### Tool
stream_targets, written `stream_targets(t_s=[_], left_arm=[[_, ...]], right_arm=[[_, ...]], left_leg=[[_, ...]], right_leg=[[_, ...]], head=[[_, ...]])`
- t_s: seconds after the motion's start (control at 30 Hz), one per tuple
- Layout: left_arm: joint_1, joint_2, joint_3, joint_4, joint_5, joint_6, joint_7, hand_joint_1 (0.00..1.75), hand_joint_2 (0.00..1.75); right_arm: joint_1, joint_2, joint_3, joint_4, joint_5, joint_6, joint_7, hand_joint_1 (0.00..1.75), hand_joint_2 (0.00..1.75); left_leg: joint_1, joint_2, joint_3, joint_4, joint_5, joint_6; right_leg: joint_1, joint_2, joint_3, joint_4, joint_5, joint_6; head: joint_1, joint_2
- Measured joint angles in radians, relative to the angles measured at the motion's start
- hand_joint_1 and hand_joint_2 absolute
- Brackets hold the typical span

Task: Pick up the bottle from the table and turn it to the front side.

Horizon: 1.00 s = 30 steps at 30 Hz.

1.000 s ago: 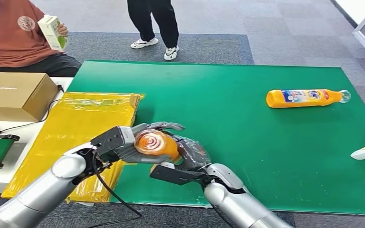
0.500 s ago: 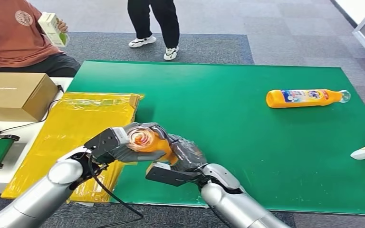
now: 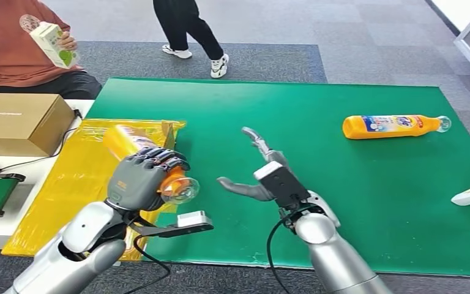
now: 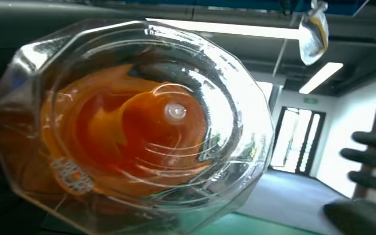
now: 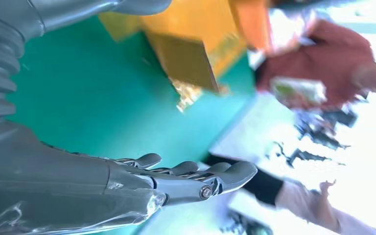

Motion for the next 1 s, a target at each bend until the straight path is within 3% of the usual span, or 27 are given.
stream_targets(t_s=[0.13,0.3,0.47,0.73,1.0], left_arm=[[0.007,-0.001,0.0,0.025,-0.133,0.058,0.039,1.75,1.75],[0.008,-0.006,0.01,0.09,-0.178,0.069,0.063,1.75,1.75],[-0.008,-0.036,0.065,0.289,-0.183,0.112,0.069,1.75,1.75],[-0.067,-0.11,0.153,0.614,-0.113,0.188,0.014,1.75,1.75],[-0.114,-0.146,0.192,0.72,-0.093,0.215,-0.014,1.75,1.75]], right_arm=[[0.004,-0.002,-0.037,-0.084,-0.028,-0.003,-0.009,0.0,1.75],[0.009,-0.003,-0.058,-0.155,-0.054,-0.012,-0.023,0.0,1.75],[0.01,-0.004,-0.055,-0.227,-0.088,-0.002,-0.03,0.0,1.75],[0.013,-0.01,0.014,-0.302,-0.078,0.025,-0.035,0.0,1.75],[0.014,-0.025,0.09,-0.342,-0.042,0.046,-0.04,0.0,1.75]], left_leg=[[0.0,0.0,0.0,0.0,0.0,0.0],[0.0,0.0,0.0,0.0,0.0,0.0],[0.0,0.0,0.0,0.0,0.0,0.0],[0.0,0.0,0.0,0.0,0.0,0.0],[0.0,0.0,0.001,0.0,0.0,0.0]], right_leg=[[0.0,0.0,0.0,0.0,0.0,0.0],[0.0,0.0,0.0,0.0,0.0,0.0],[0.0,0.0,0.0,0.0,0.0,0.0],[0.0,0.0,0.0,0.0,0.0,0.0],[0.0,0.0,0.001,0.0,0.0,-0.001]], head=[[0.0,0.0],[0.0,0.0],[0.0,0.0],[0.0,0.0],[0.0,0.0]])
